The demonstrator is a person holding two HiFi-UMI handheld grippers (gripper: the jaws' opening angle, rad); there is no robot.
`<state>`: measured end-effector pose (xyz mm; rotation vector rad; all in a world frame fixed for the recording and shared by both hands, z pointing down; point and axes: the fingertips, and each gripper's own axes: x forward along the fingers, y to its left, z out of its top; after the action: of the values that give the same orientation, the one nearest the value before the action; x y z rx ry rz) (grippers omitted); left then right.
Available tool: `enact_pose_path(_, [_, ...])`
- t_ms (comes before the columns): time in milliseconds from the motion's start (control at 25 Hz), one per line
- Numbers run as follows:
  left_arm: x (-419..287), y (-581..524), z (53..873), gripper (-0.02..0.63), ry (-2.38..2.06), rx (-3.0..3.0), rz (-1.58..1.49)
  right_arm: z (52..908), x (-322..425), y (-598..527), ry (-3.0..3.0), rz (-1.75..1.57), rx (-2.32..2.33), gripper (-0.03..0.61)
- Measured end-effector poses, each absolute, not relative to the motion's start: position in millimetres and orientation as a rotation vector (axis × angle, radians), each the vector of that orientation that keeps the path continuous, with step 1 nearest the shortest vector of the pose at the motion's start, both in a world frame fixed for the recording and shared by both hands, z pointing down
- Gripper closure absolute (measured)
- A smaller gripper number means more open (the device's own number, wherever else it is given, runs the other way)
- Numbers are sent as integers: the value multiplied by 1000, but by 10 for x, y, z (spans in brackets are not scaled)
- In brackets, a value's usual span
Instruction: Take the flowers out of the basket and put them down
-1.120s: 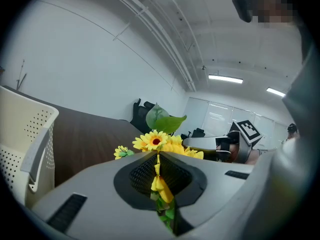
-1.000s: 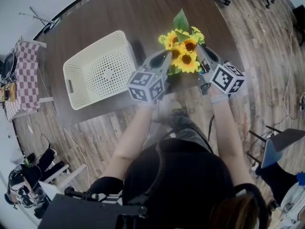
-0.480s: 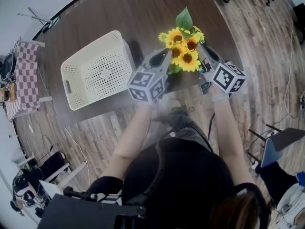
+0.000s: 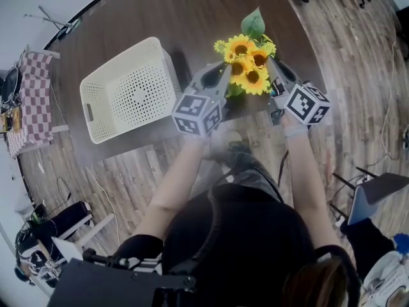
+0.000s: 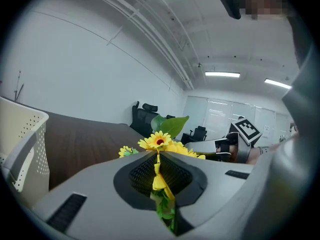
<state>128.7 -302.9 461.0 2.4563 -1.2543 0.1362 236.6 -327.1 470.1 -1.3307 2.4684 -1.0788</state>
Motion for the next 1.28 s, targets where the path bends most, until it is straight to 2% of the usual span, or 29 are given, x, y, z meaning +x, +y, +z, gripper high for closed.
enact_pose_path(640, [1222, -3050, 4598, 584, -1318, 2417, 128, 4727, 2408, -3295, 2438, -1092, -1322, 571])
enact_pose_path(960, [1230, -3046, 4567, 578, -1331, 2425, 122, 4736, 2492, -3276, 2455, -1037, -1437, 548])
enact_pose_path(1040, [1228, -3050, 4555, 578, -1343, 2427, 122, 4697, 2499, -3272, 2475, -996, -1452, 525])
enact_pose_path(1280, [1230, -3027, 4529, 574, -1363, 2435, 119, 4640, 2542, -3226, 2504, -925, -1481, 525])
